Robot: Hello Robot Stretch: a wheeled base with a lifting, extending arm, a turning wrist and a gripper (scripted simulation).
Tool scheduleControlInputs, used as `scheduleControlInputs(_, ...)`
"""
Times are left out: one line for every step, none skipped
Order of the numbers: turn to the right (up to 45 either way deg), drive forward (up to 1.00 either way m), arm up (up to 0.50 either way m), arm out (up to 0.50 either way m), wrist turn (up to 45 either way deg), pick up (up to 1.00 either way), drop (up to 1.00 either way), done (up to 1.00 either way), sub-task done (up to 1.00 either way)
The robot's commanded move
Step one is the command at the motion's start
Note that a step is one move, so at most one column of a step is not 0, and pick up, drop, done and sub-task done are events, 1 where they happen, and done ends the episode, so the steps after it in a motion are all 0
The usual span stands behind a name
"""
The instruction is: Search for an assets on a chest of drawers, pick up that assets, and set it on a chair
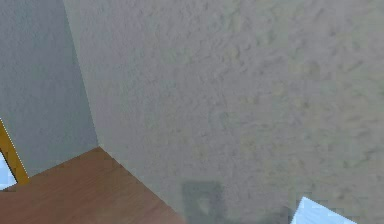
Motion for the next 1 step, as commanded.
scheduleControlInputs(0.0, 0.00, 0.00, 0.00, 45.0, 0.00, 0.00, 0.00, 0.00)
